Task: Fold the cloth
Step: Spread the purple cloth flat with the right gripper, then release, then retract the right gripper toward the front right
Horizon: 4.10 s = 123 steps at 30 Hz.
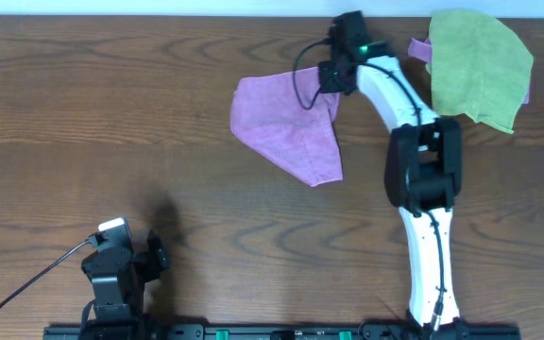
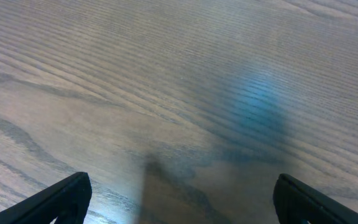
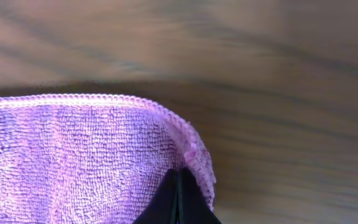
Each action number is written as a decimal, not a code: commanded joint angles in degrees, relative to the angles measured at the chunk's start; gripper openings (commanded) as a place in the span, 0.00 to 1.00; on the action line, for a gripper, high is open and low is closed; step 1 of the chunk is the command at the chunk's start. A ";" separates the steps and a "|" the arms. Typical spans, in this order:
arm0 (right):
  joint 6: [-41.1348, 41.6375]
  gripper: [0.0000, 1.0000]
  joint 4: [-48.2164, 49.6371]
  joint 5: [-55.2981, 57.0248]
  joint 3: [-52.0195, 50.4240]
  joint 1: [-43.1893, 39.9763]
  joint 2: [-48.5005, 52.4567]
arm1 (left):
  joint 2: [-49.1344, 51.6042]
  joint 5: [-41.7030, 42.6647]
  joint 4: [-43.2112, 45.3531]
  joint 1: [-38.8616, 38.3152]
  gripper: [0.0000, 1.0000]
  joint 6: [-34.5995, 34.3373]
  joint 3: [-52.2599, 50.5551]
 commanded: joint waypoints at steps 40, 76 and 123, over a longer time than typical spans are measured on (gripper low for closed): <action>0.52 0.99 -40.17 1.22 25.07 -0.70 -22.99 | -0.33 11.74 16.72 0.17 0.95 -0.42 -0.46; 24.15 0.99 -43.41 30.62 -36.28 30.56 -91.49 | -0.33 25.70 28.83 0.15 0.95 -9.38 -0.46; 16.11 0.99 -0.96 2.25 -82.47 -15.89 -97.24 | -0.33 28.22 19.80 0.13 0.95 -19.91 -0.52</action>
